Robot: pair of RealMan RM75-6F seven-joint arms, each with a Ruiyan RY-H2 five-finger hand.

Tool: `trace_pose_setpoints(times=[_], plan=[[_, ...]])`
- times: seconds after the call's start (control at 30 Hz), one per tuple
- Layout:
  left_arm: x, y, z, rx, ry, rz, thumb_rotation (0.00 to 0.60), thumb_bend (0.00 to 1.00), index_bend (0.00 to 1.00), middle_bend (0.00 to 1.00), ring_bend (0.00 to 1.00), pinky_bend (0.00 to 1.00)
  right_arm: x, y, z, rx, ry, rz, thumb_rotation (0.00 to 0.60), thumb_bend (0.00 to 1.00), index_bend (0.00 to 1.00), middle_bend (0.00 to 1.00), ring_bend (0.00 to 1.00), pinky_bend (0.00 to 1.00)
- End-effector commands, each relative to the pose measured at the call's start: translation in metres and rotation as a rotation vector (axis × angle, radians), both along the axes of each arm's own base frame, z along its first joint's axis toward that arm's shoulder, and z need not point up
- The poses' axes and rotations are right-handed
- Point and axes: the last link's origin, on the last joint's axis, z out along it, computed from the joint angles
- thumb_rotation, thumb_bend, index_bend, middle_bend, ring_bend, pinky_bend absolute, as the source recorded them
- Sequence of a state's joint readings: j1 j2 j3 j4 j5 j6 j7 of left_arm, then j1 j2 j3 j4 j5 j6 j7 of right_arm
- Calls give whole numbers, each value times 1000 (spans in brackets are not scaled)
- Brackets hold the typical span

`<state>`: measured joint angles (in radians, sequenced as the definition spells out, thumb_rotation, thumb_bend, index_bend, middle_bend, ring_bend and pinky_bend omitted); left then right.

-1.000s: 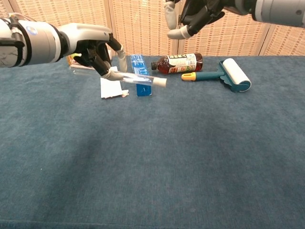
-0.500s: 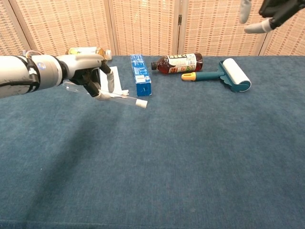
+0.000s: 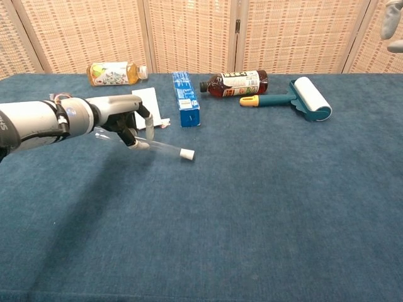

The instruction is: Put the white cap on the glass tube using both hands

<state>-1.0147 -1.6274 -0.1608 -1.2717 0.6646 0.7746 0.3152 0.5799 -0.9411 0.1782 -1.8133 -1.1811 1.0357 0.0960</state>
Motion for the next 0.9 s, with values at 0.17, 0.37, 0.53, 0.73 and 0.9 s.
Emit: trace_pose_setpoints(times=[0.17, 0.37, 0.53, 0.73, 0.9], plan=[[-1, 0, -3, -14, 23, 1, 600, 396, 520, 1000, 1000, 1000, -8, 1, 2, -3, -6, -19, 600, 296, 503, 1000, 1000, 1000], [-3, -1, 1, -18, 38, 8, 600, 394, 378, 1000, 1000, 1000, -12, 2, 5, -9, -21, -30, 600, 296, 500, 1000, 1000, 1000], [-2, -4, 7, -21, 40, 17, 600, 394, 317, 1000, 1000, 1000, -20, 6, 10, -19, -23, -47, 600, 322, 494, 1000, 1000, 1000], [-5, -19, 47, 45, -50, 42, 600, 394, 290, 1000, 1000, 1000, -37, 19, 26, -74, -2, -93, 600, 324, 493, 1000, 1000, 1000], [-31, -42, 96, 191, -53, 30, 600, 393, 298, 955, 965, 1000, -58, 37, 36, -98, 48, -148, 600, 324, 488, 884, 963, 1000]])
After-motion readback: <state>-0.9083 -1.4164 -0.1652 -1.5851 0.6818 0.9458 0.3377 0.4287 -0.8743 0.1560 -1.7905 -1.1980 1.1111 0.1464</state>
